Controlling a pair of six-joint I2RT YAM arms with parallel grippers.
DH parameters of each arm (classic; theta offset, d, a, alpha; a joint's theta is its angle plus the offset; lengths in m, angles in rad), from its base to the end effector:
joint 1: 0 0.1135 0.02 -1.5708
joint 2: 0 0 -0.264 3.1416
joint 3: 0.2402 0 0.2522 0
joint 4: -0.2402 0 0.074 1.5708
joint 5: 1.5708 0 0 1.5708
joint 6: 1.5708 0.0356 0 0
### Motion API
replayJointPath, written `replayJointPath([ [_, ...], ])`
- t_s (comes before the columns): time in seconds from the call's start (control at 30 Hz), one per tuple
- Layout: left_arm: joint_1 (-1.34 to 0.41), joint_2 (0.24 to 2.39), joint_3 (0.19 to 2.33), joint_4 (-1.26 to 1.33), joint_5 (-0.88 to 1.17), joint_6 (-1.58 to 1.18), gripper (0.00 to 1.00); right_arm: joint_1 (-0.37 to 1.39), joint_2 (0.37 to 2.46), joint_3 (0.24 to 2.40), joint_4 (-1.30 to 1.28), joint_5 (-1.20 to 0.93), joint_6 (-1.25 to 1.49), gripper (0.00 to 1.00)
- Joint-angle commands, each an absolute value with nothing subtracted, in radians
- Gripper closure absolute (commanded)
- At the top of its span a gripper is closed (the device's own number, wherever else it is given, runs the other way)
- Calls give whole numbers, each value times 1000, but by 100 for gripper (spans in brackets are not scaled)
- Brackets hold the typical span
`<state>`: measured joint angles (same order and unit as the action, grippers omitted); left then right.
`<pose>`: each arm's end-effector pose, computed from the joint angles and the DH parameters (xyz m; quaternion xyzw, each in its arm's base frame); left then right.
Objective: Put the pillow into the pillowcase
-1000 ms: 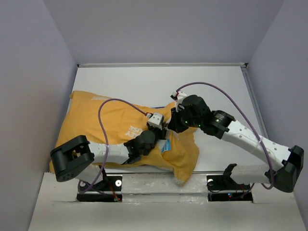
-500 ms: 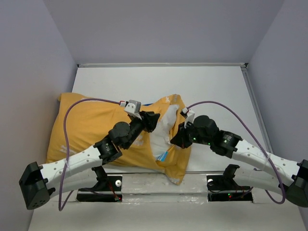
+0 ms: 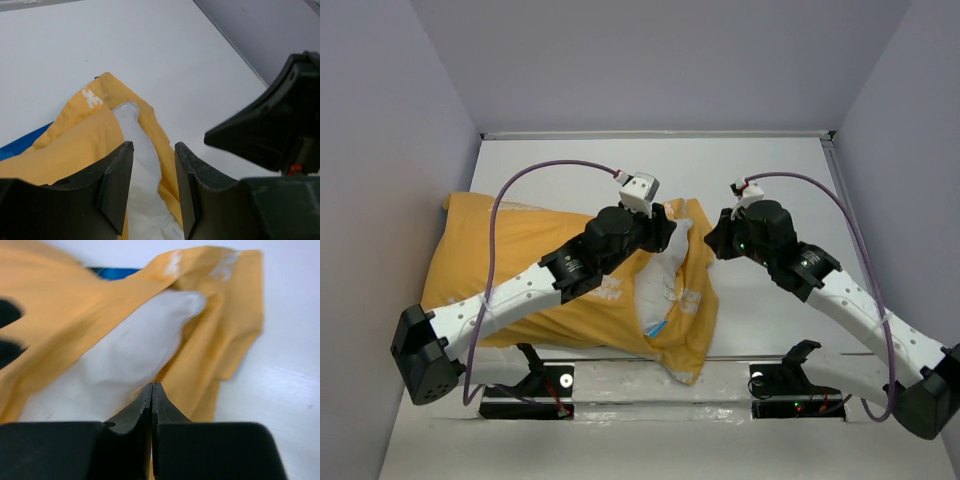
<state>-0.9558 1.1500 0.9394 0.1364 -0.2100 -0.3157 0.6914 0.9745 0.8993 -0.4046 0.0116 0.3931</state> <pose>0.1634 -0.2185 0.3539 0.1616 0.7142 -0.3400 0.5901 0.1680 0.1385 0.3228 -0.1240 0.8458 0.2635 0.4470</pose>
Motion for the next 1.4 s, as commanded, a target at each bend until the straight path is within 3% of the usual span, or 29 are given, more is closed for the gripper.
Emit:
replayJointPath([
  [0.0, -956, 1235, 1043, 61, -213, -218, 50, 552, 1118, 922, -301, 46, 347, 99],
  [0.03, -959, 1256, 1069, 52, -212, -209, 49, 552, 1176, 928, -263, 58, 350, 92],
  [0.17, -971, 1373, 1107, 2, -248, -167, 46, 514, 1305, 965, -204, 29, 364, 47],
  [0.33, -973, 1424, 1098, -28, -259, -156, 45, 492, 1431, 991, -170, -58, 374, 44],
  [0.4, -973, 1433, 1091, -25, -261, -150, 45, 492, 1466, 989, -164, -101, 382, 33],
  [0.47, -973, 1440, 1077, -12, -253, -149, 45, 492, 1479, 977, -149, -120, 391, 32],
  [0.6, -973, 1463, 1060, -8, -244, -152, 45, 492, 1523, 957, -92, -130, 400, 38],
  [0.67, -973, 1483, 1049, 26, -235, -156, 46, 492, 1586, 979, -34, -165, 402, 50],
  [0.7, -973, 1489, 1046, 29, -232, -158, 46, 492, 1586, 980, -34, -166, 402, 69],
  [0.73, -973, 1505, 1037, 43, -230, -161, 49, 492, 1589, 976, 3, -140, 409, 100],
  [0.83, -971, 1528, 1013, 48, -242, -166, 54, 492, 1542, 959, 29, -65, 403, 100],
  [0.97, -973, 1584, 963, 61, -277, -163, 75, 492, 1239, 817, 9, 69, 399, 100],
  [1.17, -969, 1686, 920, 87, -342, -192, 93, 492, 904, 753, -152, 121, 380, 100],
  [1.37, -968, 1746, 870, 155, -285, -236, 98, 492, 747, 856, -179, 121, 315, 100],
])
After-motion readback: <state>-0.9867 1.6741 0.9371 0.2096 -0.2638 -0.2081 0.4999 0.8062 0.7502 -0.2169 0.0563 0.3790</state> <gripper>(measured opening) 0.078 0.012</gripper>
